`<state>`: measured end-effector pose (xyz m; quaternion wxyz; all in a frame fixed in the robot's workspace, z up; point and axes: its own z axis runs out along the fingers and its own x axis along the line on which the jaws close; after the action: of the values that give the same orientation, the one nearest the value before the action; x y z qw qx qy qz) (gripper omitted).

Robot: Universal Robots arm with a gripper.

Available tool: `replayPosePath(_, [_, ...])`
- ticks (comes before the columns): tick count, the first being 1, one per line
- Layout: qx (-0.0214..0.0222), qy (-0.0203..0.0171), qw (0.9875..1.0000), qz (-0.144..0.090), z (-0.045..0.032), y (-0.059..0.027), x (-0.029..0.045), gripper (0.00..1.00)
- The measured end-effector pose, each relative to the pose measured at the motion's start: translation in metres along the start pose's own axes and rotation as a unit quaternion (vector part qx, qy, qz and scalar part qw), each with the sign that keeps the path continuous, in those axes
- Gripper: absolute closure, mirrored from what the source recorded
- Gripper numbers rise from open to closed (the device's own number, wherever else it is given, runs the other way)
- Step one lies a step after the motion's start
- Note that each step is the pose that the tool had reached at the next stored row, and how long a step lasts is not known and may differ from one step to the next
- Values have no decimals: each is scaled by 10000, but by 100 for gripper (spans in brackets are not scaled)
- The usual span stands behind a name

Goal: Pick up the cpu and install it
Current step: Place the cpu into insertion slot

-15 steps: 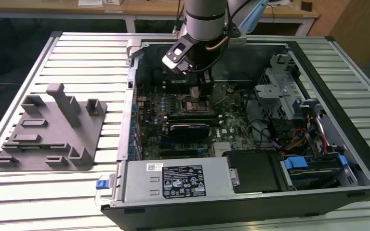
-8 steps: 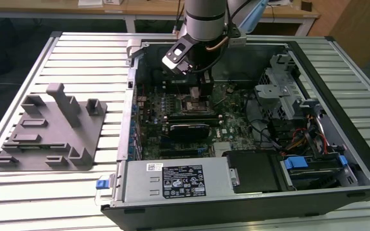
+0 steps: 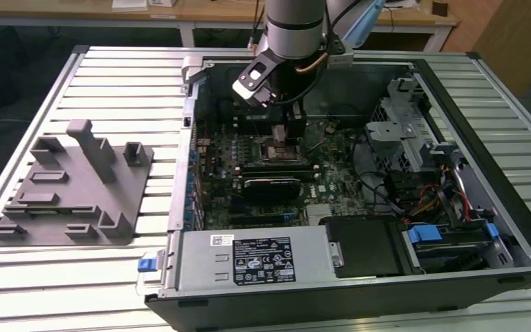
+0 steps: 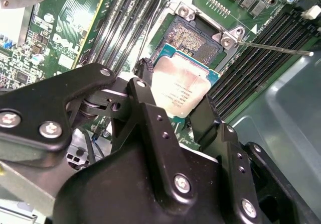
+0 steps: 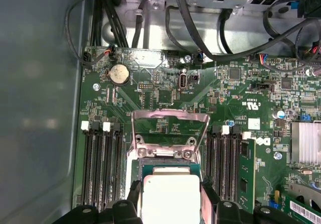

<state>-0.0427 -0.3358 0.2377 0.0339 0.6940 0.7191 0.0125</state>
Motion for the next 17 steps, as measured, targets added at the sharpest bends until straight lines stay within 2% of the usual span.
replayPosePath(9, [4,2,10000,-1,22,-1,0,46])
replayPosePath(17, [2,5,10000,-38,75,-4,2,46])
